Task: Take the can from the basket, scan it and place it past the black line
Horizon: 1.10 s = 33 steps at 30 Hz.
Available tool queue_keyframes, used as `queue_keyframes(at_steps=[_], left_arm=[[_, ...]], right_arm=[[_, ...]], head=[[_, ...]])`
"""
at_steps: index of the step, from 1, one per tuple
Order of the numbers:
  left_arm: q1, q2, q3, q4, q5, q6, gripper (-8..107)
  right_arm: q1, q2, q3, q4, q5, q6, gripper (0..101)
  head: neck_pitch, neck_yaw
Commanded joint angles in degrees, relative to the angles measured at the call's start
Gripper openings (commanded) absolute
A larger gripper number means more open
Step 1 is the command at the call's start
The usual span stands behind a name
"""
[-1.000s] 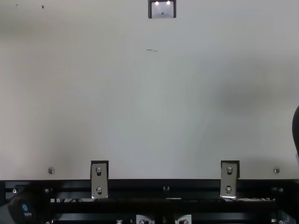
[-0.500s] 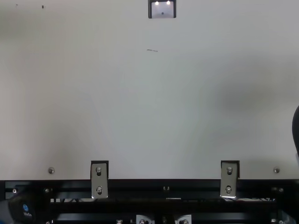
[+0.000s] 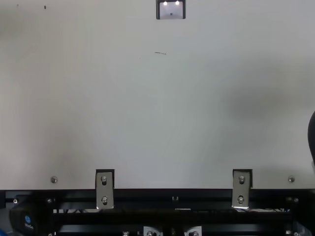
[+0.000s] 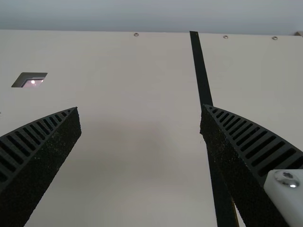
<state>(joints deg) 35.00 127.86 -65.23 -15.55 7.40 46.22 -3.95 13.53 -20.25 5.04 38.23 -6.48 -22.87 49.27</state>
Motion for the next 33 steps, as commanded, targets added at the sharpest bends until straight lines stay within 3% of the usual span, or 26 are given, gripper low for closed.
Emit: queue_keyframes(at_steps=[1, 13, 33], left_arm=[[0.0, 1.2, -0.7, 0.5, 0.0, -0.8, 90], [-0.2, 7.4, -5.7, -3.0, 0.3, 1.4, 90], [0.1, 12.3, -6.6, -4.1, -1.6, 3.7, 90]], right_arm=[[0.0, 0.0, 0.0, 0.0, 0.0, 0.0, 101], [0.0, 0.0, 0.0, 0.0, 0.0, 0.0, 101], [0.0, 0.0, 0.0, 0.0, 0.0, 0.0, 101]], head=[[-2.1, 2.1], [-2.1, 2.1], [-2.1, 2.1]])
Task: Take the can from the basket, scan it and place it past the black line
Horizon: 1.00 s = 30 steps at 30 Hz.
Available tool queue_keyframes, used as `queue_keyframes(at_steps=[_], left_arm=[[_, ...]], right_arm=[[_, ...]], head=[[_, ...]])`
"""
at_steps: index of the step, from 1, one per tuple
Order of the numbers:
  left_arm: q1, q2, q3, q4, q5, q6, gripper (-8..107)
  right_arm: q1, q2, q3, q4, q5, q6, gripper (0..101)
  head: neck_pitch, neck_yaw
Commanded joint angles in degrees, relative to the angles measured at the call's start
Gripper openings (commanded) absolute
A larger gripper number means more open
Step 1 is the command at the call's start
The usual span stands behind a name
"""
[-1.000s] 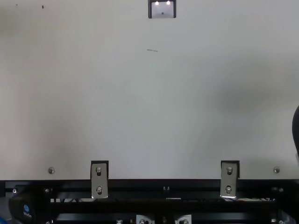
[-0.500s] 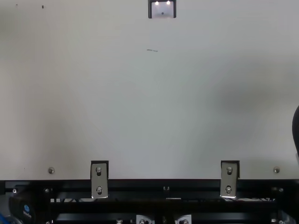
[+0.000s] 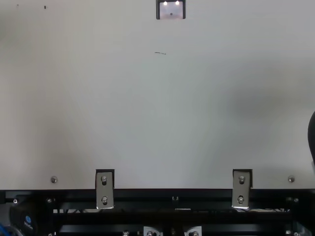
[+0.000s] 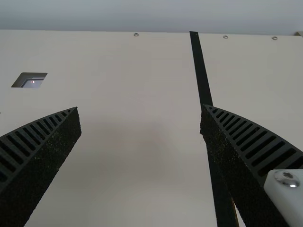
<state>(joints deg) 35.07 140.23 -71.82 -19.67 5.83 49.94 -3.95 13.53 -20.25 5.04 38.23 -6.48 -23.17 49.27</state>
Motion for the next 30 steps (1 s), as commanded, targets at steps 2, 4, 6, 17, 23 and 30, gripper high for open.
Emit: queue_keyframes(at_steps=[2, 4, 6, 17, 23, 30], left_arm=[[0.0, 0.0, 0.0, -0.1, 0.0, 0.0, 90], [0.0, 0.0, 0.0, -0.1, 0.0, 0.0, 90], [0.0, 0.0, 0.0, -0.1, 0.0, 0.0, 90], [0.0, 0.0, 0.0, -0.1, -0.1, 0.0, 10], [0.0, 0.0, 0.0, -0.1, -0.1, 0.0, 10], [0.0, 0.0, 0.0, -0.1, -0.1, 0.0, 10]], right_arm=[[0.0, 0.0, 0.0, 0.0, 0.0, 0.0, 101], [0.0, 0.0, 0.0, 0.0, 0.0, 0.0, 101], [0.0, 0.0, 0.0, 0.0, 0.0, 0.0, 101], [0.0, 0.0, 0.0, 0.0, 0.0, 0.0, 101], [0.0, 0.0, 0.0, 0.0, 0.0, 0.0, 101], [0.0, 0.0, 0.0, 0.0, 0.0, 0.0, 101]], head=[[-1.8, 2.1], [-1.8, 2.1], [-1.8, 2.1], [-1.8, 2.1], [-1.8, 2.1], [-1.8, 2.1]])
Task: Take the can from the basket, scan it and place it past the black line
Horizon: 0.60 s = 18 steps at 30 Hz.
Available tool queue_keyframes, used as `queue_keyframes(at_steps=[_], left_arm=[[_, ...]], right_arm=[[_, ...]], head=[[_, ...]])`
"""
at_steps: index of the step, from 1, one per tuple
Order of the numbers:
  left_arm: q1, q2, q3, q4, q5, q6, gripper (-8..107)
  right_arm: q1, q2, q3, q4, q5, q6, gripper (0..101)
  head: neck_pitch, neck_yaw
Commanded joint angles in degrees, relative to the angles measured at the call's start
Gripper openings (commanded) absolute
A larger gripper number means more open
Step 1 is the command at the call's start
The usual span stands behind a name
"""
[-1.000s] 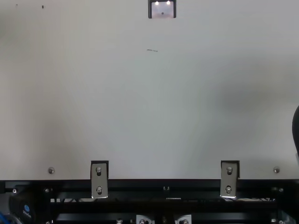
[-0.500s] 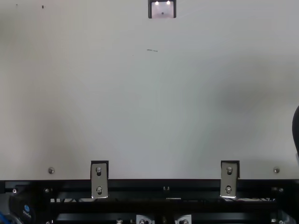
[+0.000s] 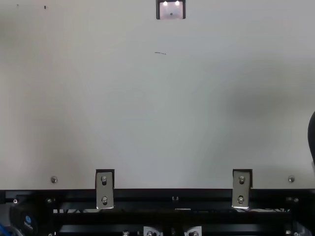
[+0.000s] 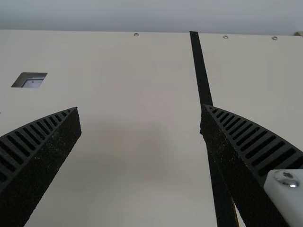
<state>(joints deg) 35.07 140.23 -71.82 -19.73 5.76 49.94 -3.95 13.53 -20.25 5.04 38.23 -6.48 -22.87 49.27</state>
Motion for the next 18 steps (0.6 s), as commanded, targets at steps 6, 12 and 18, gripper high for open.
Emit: queue_keyframes(at_steps=[6, 12, 18], left_arm=[[0.0, 0.0, 0.0, 0.0, 0.0, 0.0, 10], [0.0, 0.0, 0.0, 0.0, 0.0, 0.0, 90], [0.0, 0.0, 0.0, 0.0, 0.0, 0.0, 90]], right_arm=[[0.0, 0.0, 0.0, 0.0, 0.0, 0.0, 101], [0.0, 0.0, 0.0, 0.0, 0.0, 0.0, 101], [0.0, 0.0, 0.0, 0.0, 0.0, 0.0, 101]], head=[[-2.1, 2.1], [-2.1, 2.1], [-2.1, 2.1]])
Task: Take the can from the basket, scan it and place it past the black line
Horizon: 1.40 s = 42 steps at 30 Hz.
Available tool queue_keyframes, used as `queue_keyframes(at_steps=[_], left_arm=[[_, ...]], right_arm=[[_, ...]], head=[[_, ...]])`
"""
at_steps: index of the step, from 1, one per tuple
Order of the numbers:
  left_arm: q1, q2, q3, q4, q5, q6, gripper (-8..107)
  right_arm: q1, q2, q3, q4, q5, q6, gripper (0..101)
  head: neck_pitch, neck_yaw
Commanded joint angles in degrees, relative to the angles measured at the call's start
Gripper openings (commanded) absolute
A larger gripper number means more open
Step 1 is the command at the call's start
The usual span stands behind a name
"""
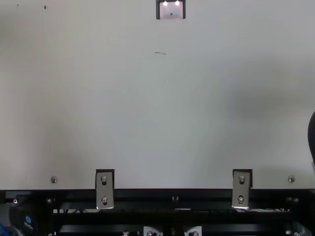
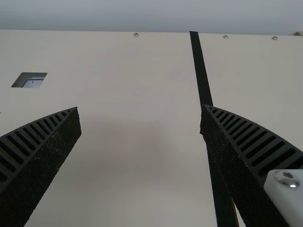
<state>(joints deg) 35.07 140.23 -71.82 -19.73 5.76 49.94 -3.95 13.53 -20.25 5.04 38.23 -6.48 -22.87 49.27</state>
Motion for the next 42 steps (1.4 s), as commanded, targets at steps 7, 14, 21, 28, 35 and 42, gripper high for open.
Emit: queue_keyframes(at_steps=[7, 14, 21, 28, 35, 42], left_arm=[[0.0, 0.0, 0.0, 0.0, 0.0, 0.0, 90], [-0.4, 0.0, -0.3, 5.0, -0.2, -5.1, 90], [-0.8, 0.4, -0.5, 10.8, -0.4, -10.9, 90], [-1.0, 0.9, -0.5, 13.7, -0.6, -13.9, 90], [-1.0, 0.9, -0.5, 13.7, -0.6, -13.9, 10], [-1.4, 0.5, -0.5, 16.2, -0.7, -16.9, 10]], right_arm=[[0.0, 0.0, 0.0, 0.0, 0.0, 0.0, 101], [0.0, 0.0, 0.0, 0.0, 0.0, 0.0, 101], [0.0, 0.0, 0.0, 0.0, 0.0, 0.0, 101], [0.0, 0.0, 0.0, 0.0, 0.0, 0.0, 101], [0.0, 0.0, 0.0, 0.0, 0.0, 0.0, 101], [0.0, 0.0, 0.0, 0.0, 0.0, 0.0, 101]], head=[[-2.1, 2.1], [-2.1, 2.1], [-2.1, 2.1], [-2.1, 2.1], [-2.1, 2.1], [-2.1, 2.1]])
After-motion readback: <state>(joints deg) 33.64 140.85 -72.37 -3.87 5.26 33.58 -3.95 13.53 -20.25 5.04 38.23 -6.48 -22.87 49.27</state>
